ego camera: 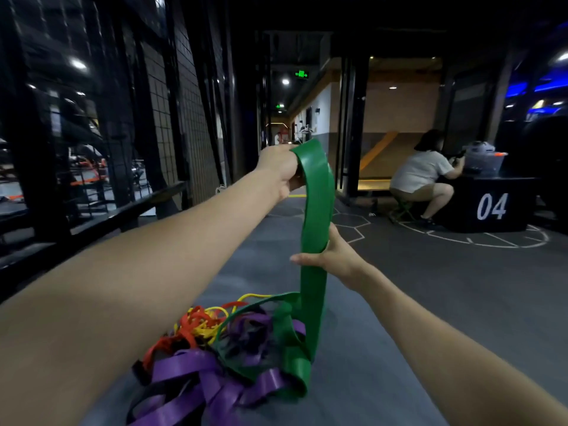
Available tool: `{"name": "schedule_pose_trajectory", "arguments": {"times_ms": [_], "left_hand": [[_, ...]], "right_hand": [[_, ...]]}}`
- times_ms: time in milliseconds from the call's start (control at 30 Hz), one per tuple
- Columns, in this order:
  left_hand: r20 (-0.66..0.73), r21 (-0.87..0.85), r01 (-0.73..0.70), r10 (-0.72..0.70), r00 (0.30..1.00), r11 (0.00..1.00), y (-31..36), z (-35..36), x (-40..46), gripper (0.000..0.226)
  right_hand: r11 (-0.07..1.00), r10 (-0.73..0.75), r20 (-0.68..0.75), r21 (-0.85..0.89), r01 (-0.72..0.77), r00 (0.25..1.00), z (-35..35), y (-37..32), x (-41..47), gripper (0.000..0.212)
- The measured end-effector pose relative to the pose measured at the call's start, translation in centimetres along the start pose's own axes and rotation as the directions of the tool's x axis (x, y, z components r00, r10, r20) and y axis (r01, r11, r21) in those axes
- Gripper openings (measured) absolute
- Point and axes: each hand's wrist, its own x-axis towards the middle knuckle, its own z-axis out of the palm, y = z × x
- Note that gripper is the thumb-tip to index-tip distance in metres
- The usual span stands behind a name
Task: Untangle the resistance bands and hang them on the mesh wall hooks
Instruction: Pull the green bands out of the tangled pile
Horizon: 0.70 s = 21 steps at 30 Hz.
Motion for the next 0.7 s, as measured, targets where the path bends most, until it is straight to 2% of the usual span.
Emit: {"name": "schedule_pose_trajectory", "arguments": {"times_ms": [67, 167, 200, 233, 300, 333, 400, 467, 567, 700], "left_hand": [[-0.040, -0.168, 0.014, -0.021, 0.999, 0.986, 1.7, 0.1, -0.1, 0.012], [-0.117, -0.310, -0.057, 0.021, 0.993, 0.949, 4.2, -2.0, 0.2, 0.018], [-0.130, -0.330, -0.079, 0.037, 0.991, 0.941, 4.5, -2.7, 0.5, 0.021], [-0.159, -0.302, -0.103, 0.057, 0.986, 0.948, 4.5, -3.5, 0.6, 0.021], [-0.191, -0.130, -0.133, 0.107, 0.976, 0.983, 3.4, -5.1, 0.6, 0.020], [-0.176, -0.046, -0.121, 0.111, 0.978, 0.992, 2.3, -6.0, 0.4, 0.024], [-0.149, 0.085, -0.008, 0.020, 0.989, 0.996, -0.4, -7.8, -0.2, 0.030], [-0.159, 0.231, 0.102, -0.066, 0.985, 0.968, -3.2, -9.1, -1.2, 0.021], [-0.188, 0.234, 0.195, -0.153, 0.970, 0.952, -6.7, -10.2, -1.6, 0.015], [-0.127, 0.295, 0.263, -0.235, 0.964, 0.919, -9.2, -10.4, -1.7, 0.019]], "right_hand": [[0.999, -0.019, -0.064, 0.042, 0.021, 0.998, 0.7, 0.7, 0.1, 0.069], [0.998, 0.024, 0.043, -0.055, -0.022, 0.999, 0.8, 2.4, -0.6, 0.039], [0.996, 0.024, 0.038, -0.091, -0.021, 0.999, 0.7, 2.8, -0.7, 0.031], [0.989, 0.016, 0.012, -0.144, -0.014, 1.000, 0.4, 2.9, -0.7, 0.026], [0.972, -0.034, -0.045, -0.234, 0.022, 0.998, -0.1, 2.5, -0.6, 0.022], [0.978, -0.057, -0.077, -0.205, 0.040, 0.995, -0.5, 2.1, -0.4, 0.023], [0.998, -0.054, -0.186, -0.020, 0.051, 0.981, -1.6, 0.8, -0.2, 0.031], [0.996, -0.055, -0.246, 0.047, 0.069, 0.968, -3.0, -0.4, 0.0, 0.041], [0.987, -0.080, -0.149, -0.151, 0.057, 0.986, -4.3, -1.3, -0.6, 0.037], [0.961, -0.069, -0.203, -0.275, 0.011, 0.977, -5.1, -0.2, -0.7, 0.028]]}}
